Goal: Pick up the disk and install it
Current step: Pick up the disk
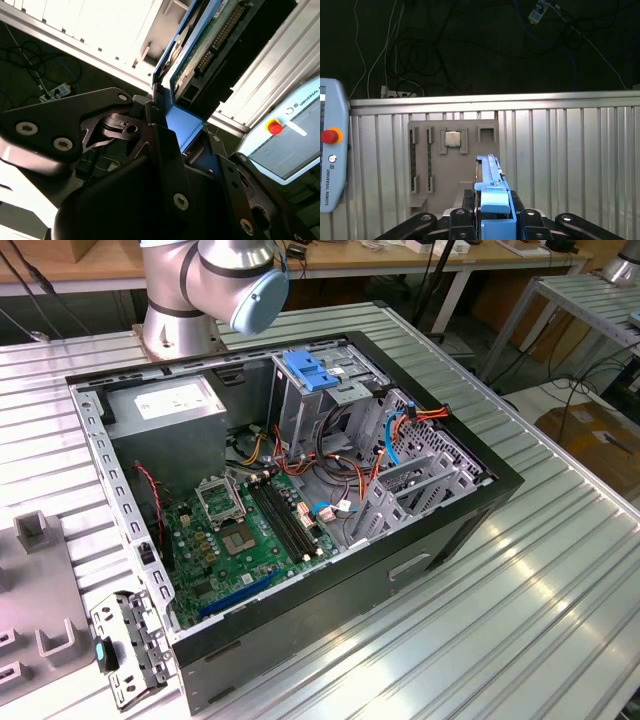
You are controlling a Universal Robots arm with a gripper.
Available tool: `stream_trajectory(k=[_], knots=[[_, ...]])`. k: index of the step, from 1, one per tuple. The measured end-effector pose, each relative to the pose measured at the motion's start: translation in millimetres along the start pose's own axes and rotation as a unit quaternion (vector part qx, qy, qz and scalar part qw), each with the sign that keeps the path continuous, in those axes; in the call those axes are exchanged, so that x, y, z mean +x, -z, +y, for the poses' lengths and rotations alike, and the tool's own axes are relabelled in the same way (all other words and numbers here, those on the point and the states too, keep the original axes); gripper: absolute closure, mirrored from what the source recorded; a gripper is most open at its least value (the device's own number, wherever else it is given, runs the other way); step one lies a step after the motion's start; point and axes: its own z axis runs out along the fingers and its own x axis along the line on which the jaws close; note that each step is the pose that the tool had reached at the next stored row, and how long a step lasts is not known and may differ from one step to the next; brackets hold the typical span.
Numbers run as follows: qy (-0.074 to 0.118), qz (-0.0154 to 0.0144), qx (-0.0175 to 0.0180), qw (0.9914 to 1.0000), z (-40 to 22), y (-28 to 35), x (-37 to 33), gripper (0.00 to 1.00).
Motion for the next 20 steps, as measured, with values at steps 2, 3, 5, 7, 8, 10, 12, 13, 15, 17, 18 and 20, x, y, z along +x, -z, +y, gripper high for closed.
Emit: stream_trajectory(k=[2,3,5,7,8,10,12,13,15,17,18,20], knots=[[0.000,0.0000,0.0000,1.00000,-1.4,0.0,-0.1,0.63],[0.000,0.0000,0.0000,1.00000,-2.0,0.0,-0.1,0.63],[0.000,0.0000,0.0000,1.00000,-3.2,0.0,-0.1,0.63],[0.000,0.0000,0.0000,1.00000,-4.7,0.0,-0.1,0.63],[0.000,0.0000,-0.0001,1.00000,-5.3,0.0,-0.1,0.63],[0.000,0.0000,0.0000,1.00000,-7.5,0.0,-0.1,0.63],[0.000,0.0000,0.0000,1.00000,-9.5,-0.1,-0.1,0.63],[0.000,0.0000,0.0000,1.00000,-10.2,-0.1,-0.2,0.63],[0.000,0.0000,0.0000,1.00000,-12.6,-0.1,-0.2,0.63],[0.000,0.0000,0.0000,1.00000,-14.2,-0.1,-0.2,0.63],[0.000,0.0001,0.0000,1.00000,-15.0,-0.2,-0.2,0.63],[0.000,0.0001,0.0000,1.00000,-16.5,-0.2,-0.2,0.63]])
